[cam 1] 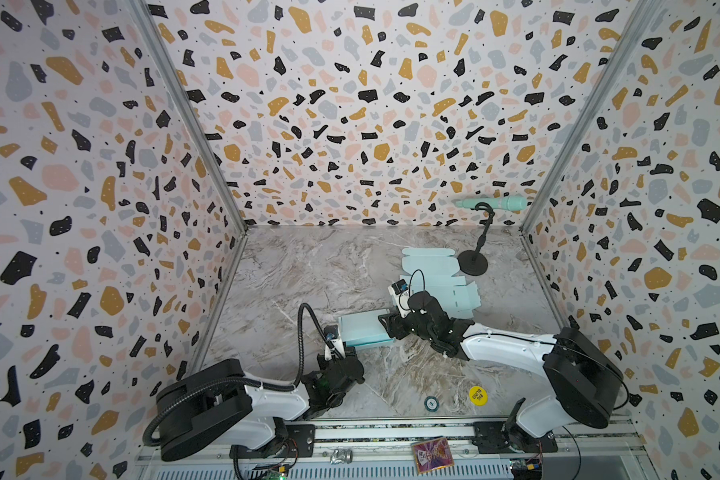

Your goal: Fold the paper box

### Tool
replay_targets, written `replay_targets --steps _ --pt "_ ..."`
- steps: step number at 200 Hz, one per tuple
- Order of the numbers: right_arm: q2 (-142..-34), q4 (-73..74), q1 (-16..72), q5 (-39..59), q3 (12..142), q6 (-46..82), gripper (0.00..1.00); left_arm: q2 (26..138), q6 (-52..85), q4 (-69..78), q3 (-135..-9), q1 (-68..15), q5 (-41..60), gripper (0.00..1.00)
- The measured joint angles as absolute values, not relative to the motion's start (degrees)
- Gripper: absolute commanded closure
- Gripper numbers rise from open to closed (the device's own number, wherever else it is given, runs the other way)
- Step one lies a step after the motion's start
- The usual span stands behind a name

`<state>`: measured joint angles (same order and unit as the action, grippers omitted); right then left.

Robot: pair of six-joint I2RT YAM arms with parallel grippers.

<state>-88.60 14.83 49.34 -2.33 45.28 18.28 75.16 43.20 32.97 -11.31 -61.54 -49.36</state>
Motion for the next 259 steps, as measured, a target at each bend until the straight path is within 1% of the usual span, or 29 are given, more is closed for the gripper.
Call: replay_targets --steps 36,56,66,79,130,148,167,194,220,238,259 --pt "-91.5 15.4 49.5 -3.0 45.3 17.8 0.32 73.6 41.8 30.5 -11.6 -61.6 -46.6 0.59" --pt "-92.2 16.3 49.9 -4.0 45.3 17.6 0.33 70.9 41.3 28.2 -12.2 -61.6 -43.9 0.29" --pt "-92.6 16.9 50.0 -4.4 45.3 17.6 0.33 69.0 41.1 26.6 -12.4 -61.6 -42.3 0.11" --pt "-93.2 17.8 50.2 -4.9 45.3 17.6 0.34 66.7 41.1 24.1 -12.6 -61.6 -40.4 0.01" --pt "-95.2 19.5 50.3 -6.1 45.1 17.6 0.35 55.0 39.9 8.6 -14.8 -61.6 -31.3 0.00" --pt "-95.3 19.8 50.5 -6.5 44.9 17.6 0.35 51.2 39.6 2.9 -17.8 -61.6 -29.1 0.00" --pt "-95.3 20.3 50.7 -6.9 44.6 17.6 0.35 49.8 39.6 -0.6 -21.9 -60.3 -27.8 0.00" --pt "-95.4 20.7 51.0 -7.1 44.3 17.6 0.35 53.1 38.3 -0.8 -26.9 -51.7 -24.6 0.00" --pt "-95.7 20.9 51.4 -7.4 44.3 17.6 0.35 60.0 36.3 1.5 -27.8 -42.7 -20.7 0.00" --pt "-95.8 21.0 51.6 -7.6 44.3 17.7 0.36 65.1 35.1 3.2 -27.7 -38.3 -17.8 0.04" --pt "-95.8 21.0 51.7 -7.9 44.3 17.7 0.36 69.4 33.8 5.3 -27.6 -35.7 -15.0 0.15"
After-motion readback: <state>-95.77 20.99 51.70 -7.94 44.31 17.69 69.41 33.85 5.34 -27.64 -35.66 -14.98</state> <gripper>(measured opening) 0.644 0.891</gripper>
